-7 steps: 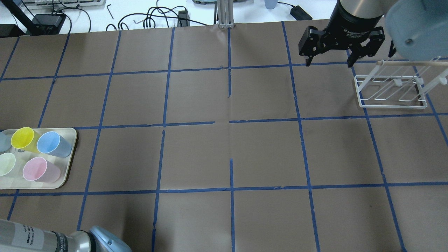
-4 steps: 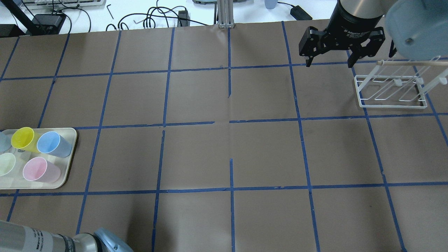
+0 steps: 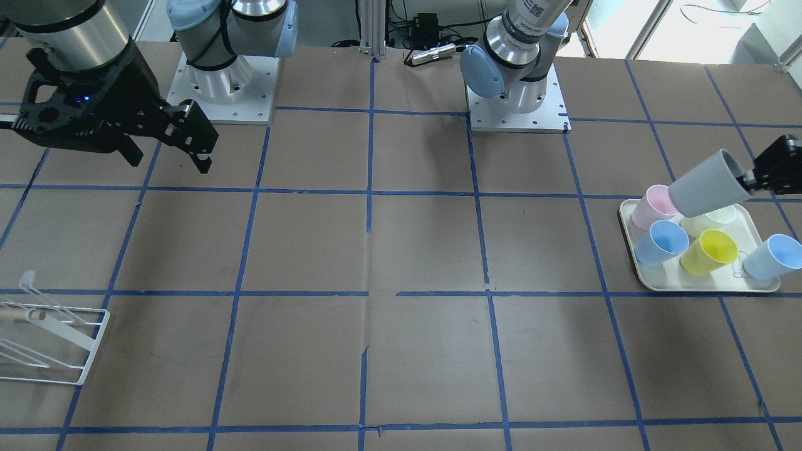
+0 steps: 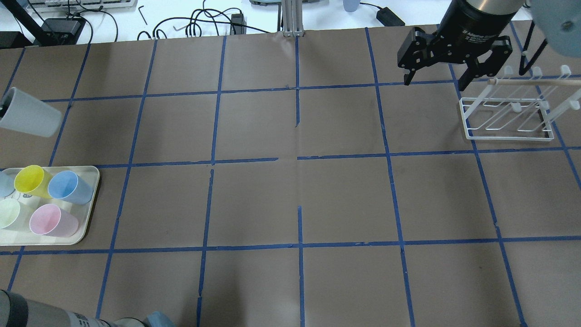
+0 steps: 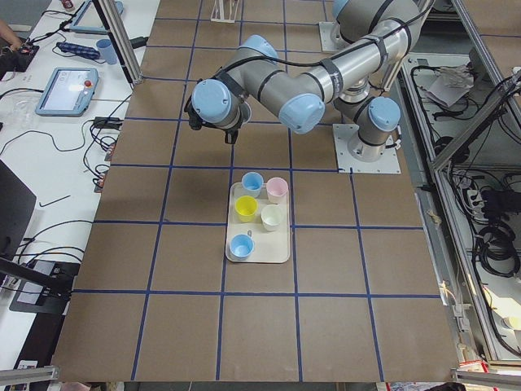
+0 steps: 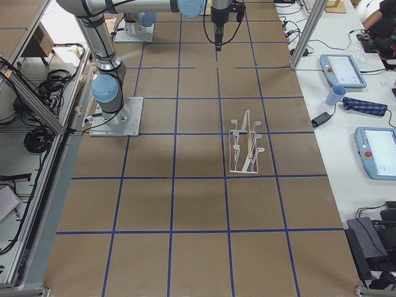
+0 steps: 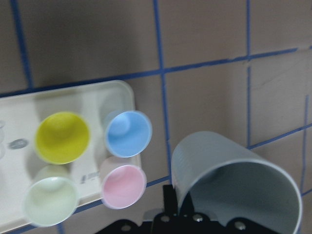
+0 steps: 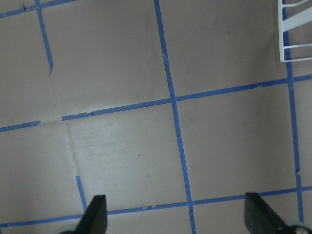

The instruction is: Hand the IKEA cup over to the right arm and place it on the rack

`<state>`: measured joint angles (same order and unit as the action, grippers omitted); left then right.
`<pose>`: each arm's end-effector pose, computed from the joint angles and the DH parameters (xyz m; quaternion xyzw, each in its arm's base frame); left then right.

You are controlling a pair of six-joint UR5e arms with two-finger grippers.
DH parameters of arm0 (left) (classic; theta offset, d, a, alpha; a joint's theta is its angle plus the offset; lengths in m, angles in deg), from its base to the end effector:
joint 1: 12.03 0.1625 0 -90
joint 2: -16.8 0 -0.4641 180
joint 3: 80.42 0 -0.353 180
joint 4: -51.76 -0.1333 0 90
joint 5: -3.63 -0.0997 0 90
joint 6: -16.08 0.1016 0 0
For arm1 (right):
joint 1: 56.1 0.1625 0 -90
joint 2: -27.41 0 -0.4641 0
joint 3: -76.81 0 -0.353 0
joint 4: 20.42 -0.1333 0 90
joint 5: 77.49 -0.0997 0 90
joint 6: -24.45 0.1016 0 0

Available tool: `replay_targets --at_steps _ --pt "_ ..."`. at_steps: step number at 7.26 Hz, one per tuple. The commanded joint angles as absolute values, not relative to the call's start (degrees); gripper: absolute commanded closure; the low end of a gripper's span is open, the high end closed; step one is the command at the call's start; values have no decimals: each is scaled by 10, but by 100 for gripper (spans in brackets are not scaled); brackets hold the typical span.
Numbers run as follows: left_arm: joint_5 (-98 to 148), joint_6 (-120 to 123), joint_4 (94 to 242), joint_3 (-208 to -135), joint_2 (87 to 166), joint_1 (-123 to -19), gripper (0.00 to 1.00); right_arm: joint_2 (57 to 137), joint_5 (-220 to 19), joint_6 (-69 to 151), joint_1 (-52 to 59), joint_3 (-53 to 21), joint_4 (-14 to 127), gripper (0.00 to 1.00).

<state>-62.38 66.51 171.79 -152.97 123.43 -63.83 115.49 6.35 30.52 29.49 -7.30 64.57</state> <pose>0.1890 -0.5225 0.4826 -0.0487 -0.9468 -0.0360 0.3162 0.1080 -0.4753 0.5480 0.0917 0.9943 0.0098 0.0536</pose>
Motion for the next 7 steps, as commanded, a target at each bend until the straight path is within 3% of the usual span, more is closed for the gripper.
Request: replay_targets --at_steps 1,3,7 --pt "-466 605 1726 -1617 1211 -728 100 1154 -9 288 222 -49 559 0" --pt "-319 601 1726 -1702 1180 -802 100 1154 -94 285 176 -49 500 0" --pt "-62 603 1722 -1774 1164 -933 100 1153 -317 244 132 -61 309 0"
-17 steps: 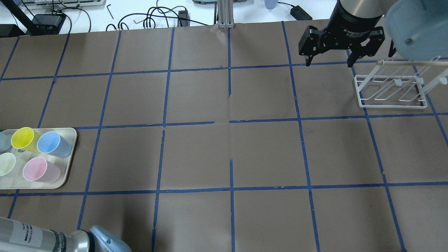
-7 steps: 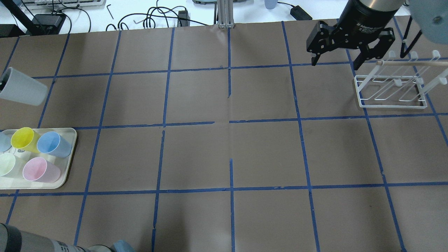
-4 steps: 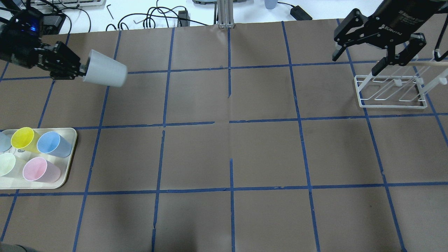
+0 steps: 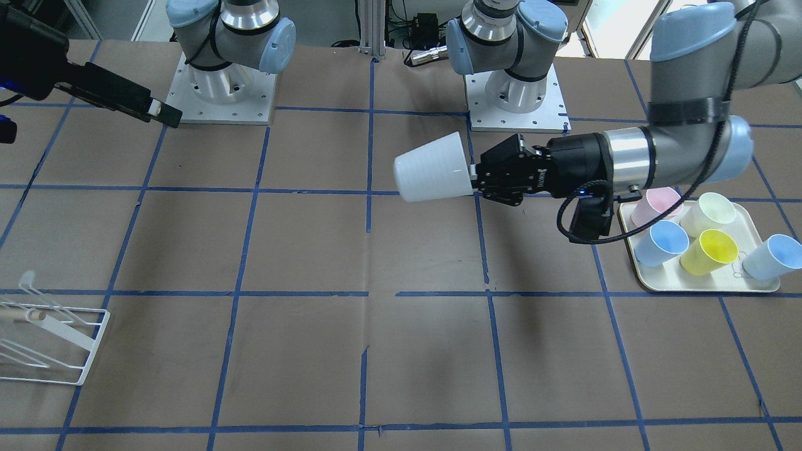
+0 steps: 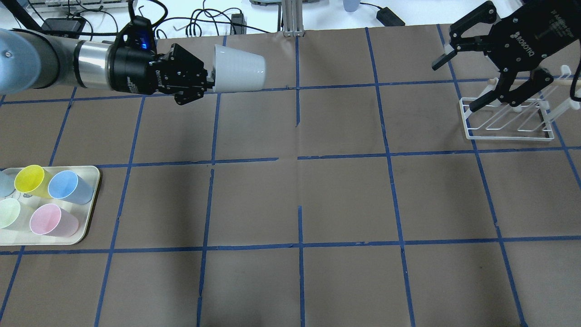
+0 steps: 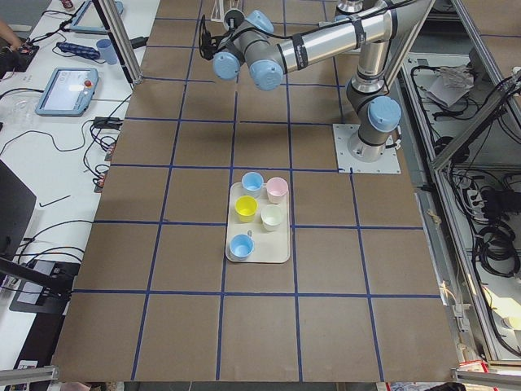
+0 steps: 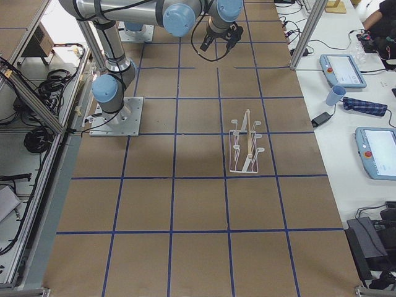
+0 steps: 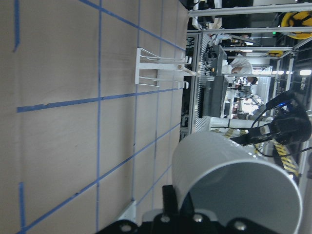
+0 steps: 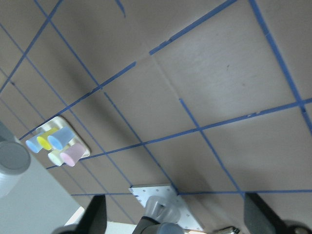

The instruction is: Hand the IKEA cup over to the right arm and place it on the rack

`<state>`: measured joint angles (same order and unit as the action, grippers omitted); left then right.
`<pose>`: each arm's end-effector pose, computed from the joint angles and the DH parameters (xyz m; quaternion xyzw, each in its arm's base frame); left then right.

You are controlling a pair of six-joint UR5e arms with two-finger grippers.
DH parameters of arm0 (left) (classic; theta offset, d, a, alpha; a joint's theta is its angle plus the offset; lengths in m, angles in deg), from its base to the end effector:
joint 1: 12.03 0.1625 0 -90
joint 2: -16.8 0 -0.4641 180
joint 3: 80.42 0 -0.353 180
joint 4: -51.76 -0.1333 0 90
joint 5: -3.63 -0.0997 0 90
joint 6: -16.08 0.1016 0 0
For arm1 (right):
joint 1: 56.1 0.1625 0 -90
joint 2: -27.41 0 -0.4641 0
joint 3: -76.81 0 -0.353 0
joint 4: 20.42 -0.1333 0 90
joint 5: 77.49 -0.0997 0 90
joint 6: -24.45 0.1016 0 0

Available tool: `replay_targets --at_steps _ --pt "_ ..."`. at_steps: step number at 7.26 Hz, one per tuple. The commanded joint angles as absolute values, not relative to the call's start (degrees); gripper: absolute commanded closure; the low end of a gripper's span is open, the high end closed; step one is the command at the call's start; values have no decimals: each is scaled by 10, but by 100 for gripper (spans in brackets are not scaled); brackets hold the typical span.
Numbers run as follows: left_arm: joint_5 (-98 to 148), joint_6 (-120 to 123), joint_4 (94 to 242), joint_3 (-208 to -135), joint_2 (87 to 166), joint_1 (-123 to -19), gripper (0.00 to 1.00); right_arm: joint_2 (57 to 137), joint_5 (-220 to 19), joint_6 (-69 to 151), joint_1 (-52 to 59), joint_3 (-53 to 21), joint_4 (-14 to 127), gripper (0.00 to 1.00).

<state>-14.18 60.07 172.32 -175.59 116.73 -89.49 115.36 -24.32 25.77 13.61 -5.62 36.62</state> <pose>-0.1229 -0.5071 0.4347 0.0182 -0.7788 -0.0190 0.6267 0.0369 -0.4603 0.5421 0.2464 0.8913 0.1714 0.3398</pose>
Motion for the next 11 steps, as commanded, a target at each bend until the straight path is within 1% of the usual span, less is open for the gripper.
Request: replay_targets --at_steps 1,3,6,9,11 --pt "4 606 1718 -1782 1166 -964 100 1153 -335 243 133 -62 266 0" --pt "81 611 1708 -1787 1162 -1022 100 1153 -393 232 133 -68 232 0" --pt "128 655 1687 -1843 1153 -1045 100 1154 -486 221 134 -76 227 0" --pt "204 663 1674 -1850 1147 -1085 100 1154 -524 222 138 -82 210 0" --pt "211 664 1674 -1851 1144 -1092 100 1158 -526 224 141 -87 211 0"
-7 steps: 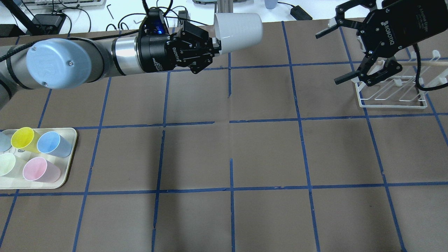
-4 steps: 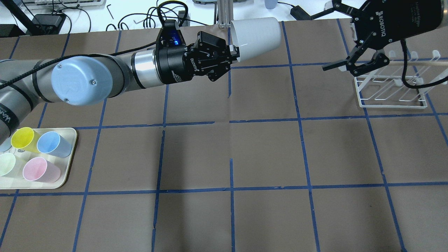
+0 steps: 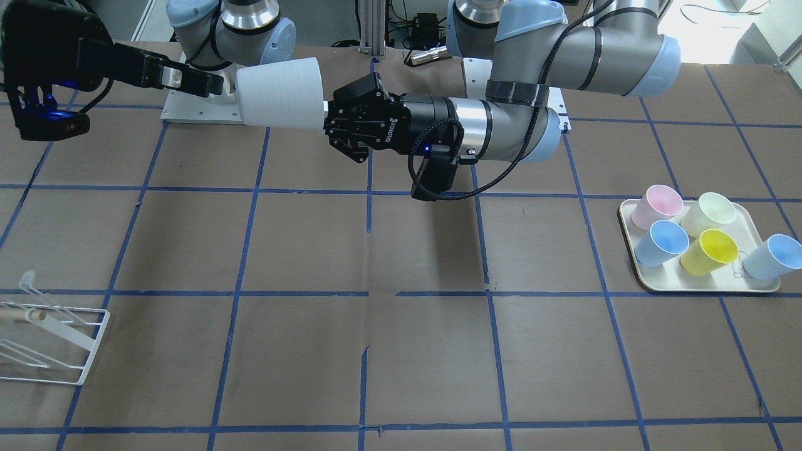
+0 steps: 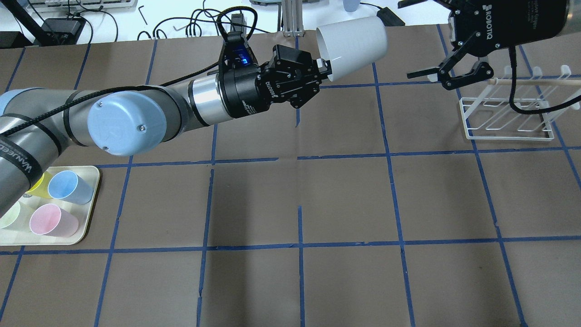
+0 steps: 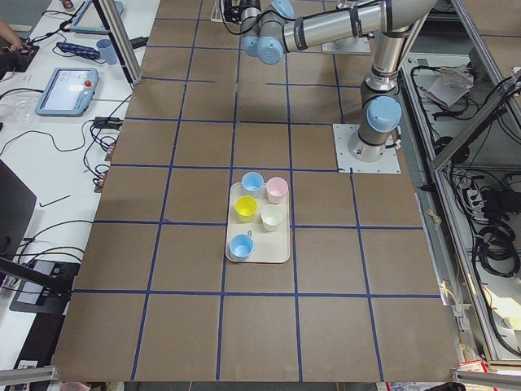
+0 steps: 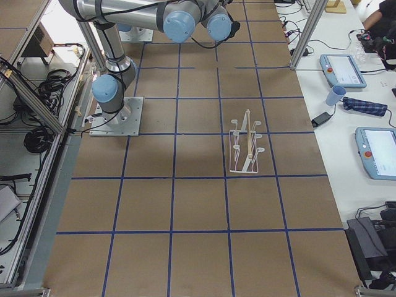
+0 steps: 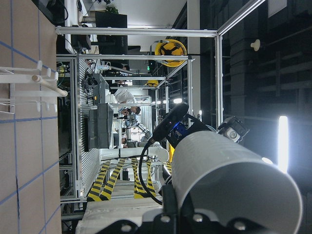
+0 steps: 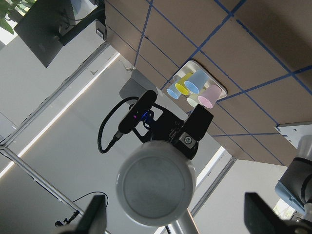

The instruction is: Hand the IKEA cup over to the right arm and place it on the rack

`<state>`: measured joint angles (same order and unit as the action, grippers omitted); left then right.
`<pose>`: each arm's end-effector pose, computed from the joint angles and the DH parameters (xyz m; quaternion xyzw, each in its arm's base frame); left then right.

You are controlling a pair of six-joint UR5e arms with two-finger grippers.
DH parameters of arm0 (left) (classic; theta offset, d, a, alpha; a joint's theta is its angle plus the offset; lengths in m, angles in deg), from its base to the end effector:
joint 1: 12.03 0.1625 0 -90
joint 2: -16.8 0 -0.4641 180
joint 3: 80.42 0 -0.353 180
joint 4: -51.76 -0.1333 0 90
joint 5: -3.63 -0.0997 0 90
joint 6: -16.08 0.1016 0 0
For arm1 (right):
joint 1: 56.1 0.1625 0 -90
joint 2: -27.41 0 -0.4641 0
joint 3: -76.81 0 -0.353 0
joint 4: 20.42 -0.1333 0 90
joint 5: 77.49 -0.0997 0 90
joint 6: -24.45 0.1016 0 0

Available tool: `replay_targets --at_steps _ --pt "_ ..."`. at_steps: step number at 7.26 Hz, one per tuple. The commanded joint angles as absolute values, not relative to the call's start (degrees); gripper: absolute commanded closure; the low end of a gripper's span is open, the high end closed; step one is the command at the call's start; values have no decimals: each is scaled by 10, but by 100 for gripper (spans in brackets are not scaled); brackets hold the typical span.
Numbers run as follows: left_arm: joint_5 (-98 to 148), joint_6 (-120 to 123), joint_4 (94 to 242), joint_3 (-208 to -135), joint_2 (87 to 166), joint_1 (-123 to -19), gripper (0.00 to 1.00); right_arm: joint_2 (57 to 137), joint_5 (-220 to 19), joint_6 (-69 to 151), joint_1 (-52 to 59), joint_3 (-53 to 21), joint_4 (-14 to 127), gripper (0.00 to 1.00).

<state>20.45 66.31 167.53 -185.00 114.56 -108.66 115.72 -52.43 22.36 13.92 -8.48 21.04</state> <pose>-0.2842 -0.4478 0.4336 0.0287 -0.6345 0.0467 0.7710 0.0733 -0.4579 0.5437 0.3261 0.7362 0.2256 0.5484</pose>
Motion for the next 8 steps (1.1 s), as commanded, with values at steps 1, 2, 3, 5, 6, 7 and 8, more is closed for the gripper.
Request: replay_targets --at_steps 1,2,3,5,6,7,8 --pt "212 664 1675 -1851 1140 -1094 100 1157 -526 223 143 -87 211 0" --pt "212 664 1674 -1850 1138 -1098 100 1157 -525 221 160 -87 214 0" --pt "213 664 1673 -1850 1139 -1108 100 1156 -526 222 184 -87 217 0" --pt "213 664 1674 -1850 1140 -1109 100 1157 -547 223 190 -86 217 0" --pt "213 664 1674 -1850 1139 -1109 100 1157 -546 221 191 -86 218 0" --pt "213 664 1674 -1850 1139 -1109 100 1158 -548 221 191 -85 219 0" --pt "213 664 1674 -1850 1141 -1109 100 1155 -547 222 191 -85 228 0"
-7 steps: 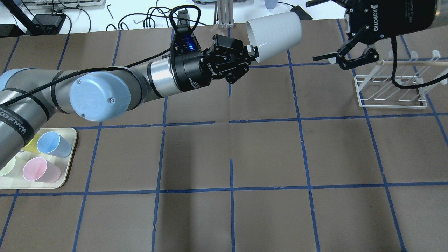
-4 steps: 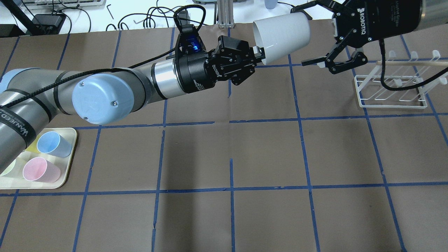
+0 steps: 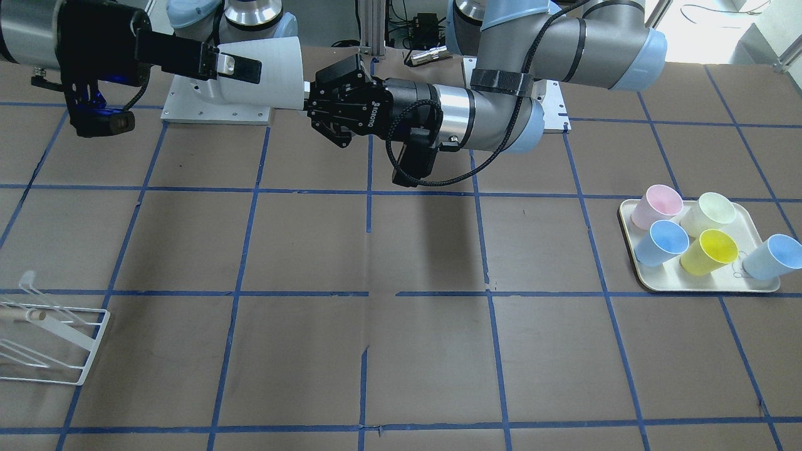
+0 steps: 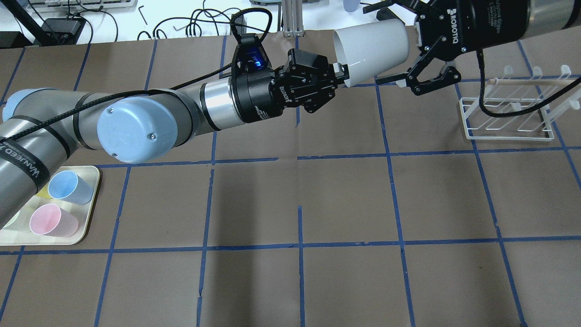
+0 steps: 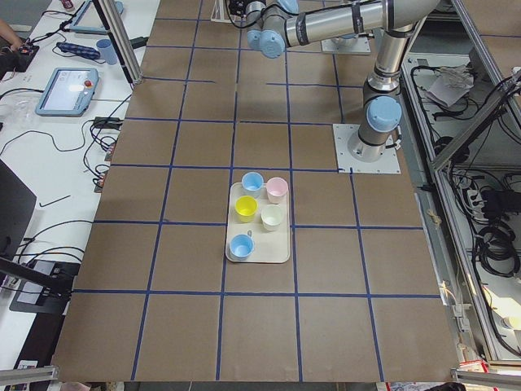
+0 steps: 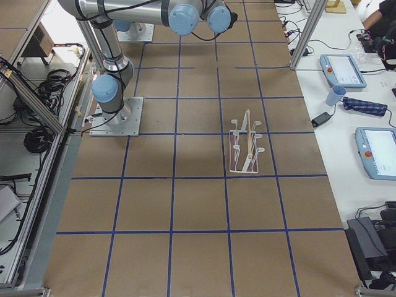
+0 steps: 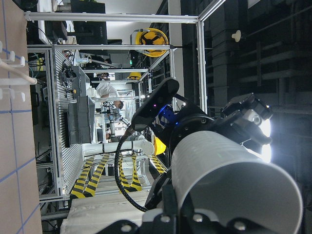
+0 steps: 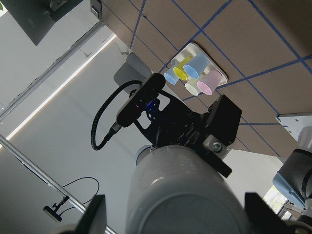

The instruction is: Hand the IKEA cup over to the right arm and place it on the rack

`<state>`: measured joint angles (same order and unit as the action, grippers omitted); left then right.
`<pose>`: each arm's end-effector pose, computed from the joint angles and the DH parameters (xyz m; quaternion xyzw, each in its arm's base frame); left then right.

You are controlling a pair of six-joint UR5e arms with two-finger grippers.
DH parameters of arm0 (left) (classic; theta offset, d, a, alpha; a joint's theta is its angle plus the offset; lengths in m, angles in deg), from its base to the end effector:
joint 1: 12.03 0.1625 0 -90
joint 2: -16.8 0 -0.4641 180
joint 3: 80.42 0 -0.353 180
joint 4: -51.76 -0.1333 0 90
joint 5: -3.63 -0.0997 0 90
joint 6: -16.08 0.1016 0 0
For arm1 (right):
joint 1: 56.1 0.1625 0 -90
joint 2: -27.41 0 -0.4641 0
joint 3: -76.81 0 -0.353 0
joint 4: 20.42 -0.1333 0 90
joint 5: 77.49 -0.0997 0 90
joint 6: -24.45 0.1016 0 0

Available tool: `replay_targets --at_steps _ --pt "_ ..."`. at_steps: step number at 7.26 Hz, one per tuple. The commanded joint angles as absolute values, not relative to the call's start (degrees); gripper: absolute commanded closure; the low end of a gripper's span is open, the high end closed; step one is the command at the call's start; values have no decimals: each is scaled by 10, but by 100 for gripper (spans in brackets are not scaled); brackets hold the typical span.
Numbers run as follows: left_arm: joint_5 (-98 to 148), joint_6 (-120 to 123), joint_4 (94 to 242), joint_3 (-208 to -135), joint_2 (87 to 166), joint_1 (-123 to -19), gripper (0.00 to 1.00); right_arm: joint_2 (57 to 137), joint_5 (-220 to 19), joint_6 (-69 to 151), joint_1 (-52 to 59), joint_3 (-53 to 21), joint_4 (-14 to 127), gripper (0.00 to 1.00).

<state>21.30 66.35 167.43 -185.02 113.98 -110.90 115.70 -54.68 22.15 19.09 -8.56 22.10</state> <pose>-0.3007 -0.4348 0.4394 0.0159 -0.6302 0.0391 0.7753 0.1147 -0.4542 0.5464 0.2925 0.7433 0.2361 0.5533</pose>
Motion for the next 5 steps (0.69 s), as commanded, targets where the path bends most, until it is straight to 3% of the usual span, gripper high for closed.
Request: replay_targets --at_steps 1,2,4,5 --pt "213 664 1674 -1850 1139 -1109 100 1155 -546 222 191 -87 236 0" --pt "213 663 1674 -1850 1141 -1109 100 1154 -546 222 190 -88 238 2" --pt "212 663 1675 -1850 1137 -1109 100 1154 -546 221 190 -87 236 19" --pt "212 662 1674 -1848 1139 -1109 100 1155 -545 220 190 -86 236 33"
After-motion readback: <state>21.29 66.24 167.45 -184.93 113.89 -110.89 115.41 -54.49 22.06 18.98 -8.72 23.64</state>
